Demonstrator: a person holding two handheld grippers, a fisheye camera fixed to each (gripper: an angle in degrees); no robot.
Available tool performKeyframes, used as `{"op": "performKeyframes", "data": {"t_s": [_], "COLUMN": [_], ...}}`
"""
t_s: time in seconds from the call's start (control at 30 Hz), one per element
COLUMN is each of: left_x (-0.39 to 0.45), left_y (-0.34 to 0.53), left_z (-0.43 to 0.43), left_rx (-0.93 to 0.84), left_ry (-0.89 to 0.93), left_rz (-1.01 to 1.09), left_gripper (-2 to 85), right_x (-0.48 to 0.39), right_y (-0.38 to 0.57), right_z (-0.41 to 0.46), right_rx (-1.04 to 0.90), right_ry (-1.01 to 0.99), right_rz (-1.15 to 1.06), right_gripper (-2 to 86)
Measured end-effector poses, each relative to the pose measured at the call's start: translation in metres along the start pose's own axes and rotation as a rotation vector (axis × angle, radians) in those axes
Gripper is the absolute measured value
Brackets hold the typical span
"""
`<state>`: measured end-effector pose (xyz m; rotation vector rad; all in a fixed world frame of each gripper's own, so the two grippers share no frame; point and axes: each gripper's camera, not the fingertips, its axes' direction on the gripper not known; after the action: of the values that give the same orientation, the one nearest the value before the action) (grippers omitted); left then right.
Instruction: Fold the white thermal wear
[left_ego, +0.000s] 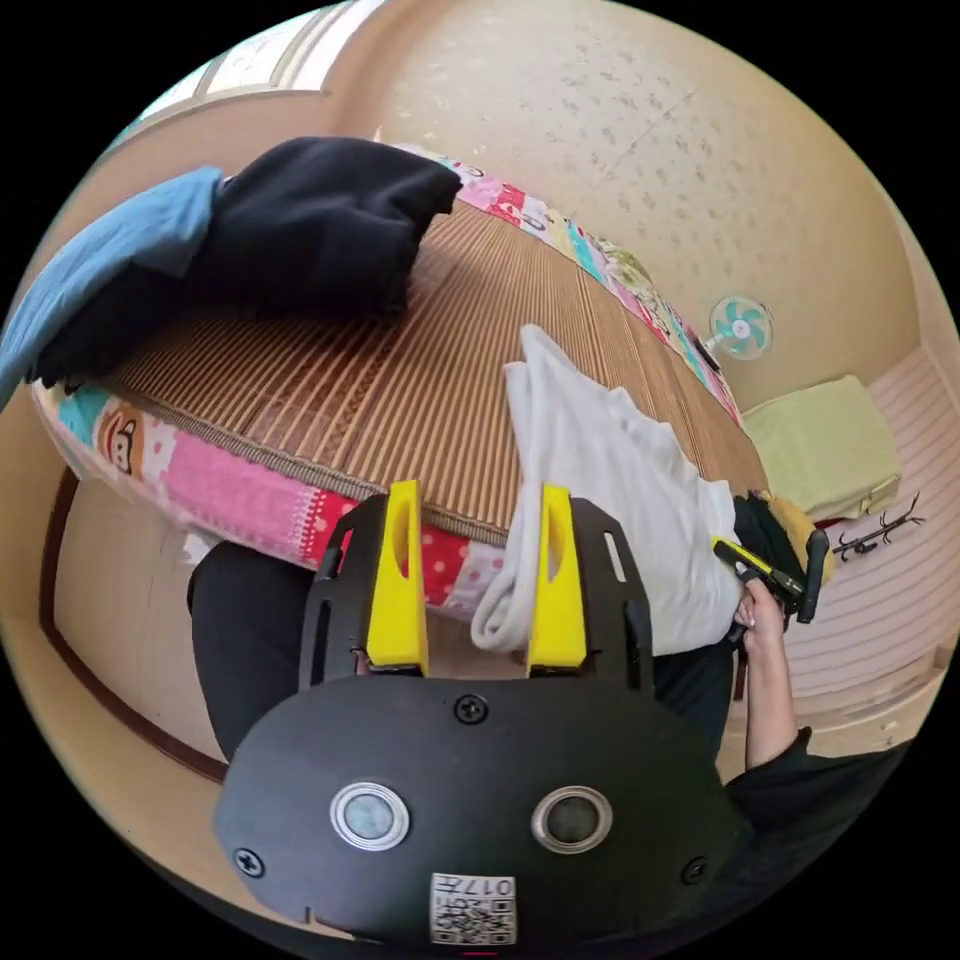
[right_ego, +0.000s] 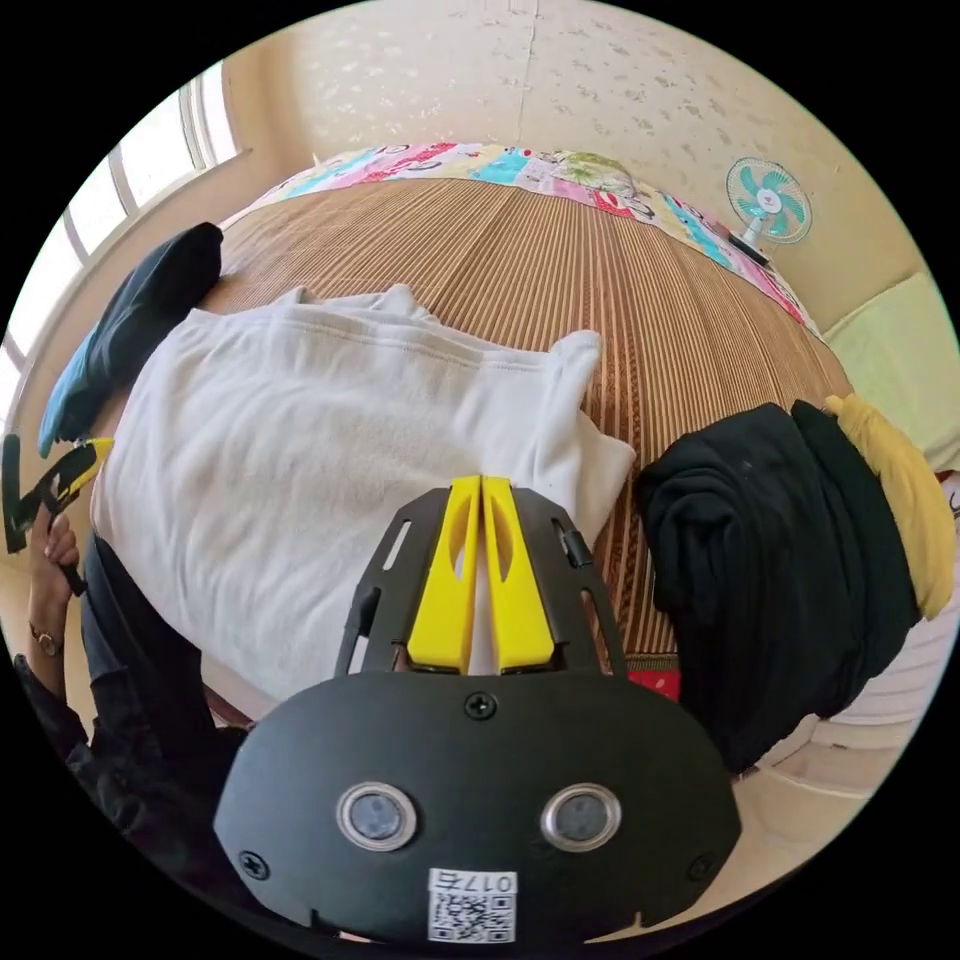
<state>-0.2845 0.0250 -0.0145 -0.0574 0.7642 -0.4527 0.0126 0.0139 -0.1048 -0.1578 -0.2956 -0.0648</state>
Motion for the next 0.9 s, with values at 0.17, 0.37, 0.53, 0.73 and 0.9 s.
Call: {"op": "performKeyframes", "data": {"t_s": [0.17, 0.37, 0.53, 0.73, 0.9], "left_x": [-0.043, -0.042, -0.019, 0.085, 0.202], "left_y": [0.053, 0.09, 0.085, 0.047, 0.051], "left_z": [0.007, 0.052, 0.036, 0.027, 0.056], "left_rx": [-0.006, -0.014, 0.085, 0.086, 0.019], "left_ry": [0.29, 0.439, 0.461, 0.598, 0.733], "left_rz": [-0.205, -0.261, -0.14, 0.255, 0.556], "left_gripper": [16.8, 16.3, 8.1, 6.1, 5.4], "right_x": [-0.069, -0.16, -0.21, -0.161, -0.046], "right_y": [-0.012, 0.023, 0.019, 0.005, 0.038], "right_z": [-0.038, -0.055, 0.028, 0.016, -0.055], "right_rx": [0.107, 0.461, 0.237, 0.223, 0.461], "right_ry": [0.121, -0.113, -0.039, -0.283, -0.347], "right_rz": [-0.022, -0.144, -0.307, -0.191, 0.128], "right_gripper": [0.5, 0.5, 0.4, 0.5, 0.4]}}
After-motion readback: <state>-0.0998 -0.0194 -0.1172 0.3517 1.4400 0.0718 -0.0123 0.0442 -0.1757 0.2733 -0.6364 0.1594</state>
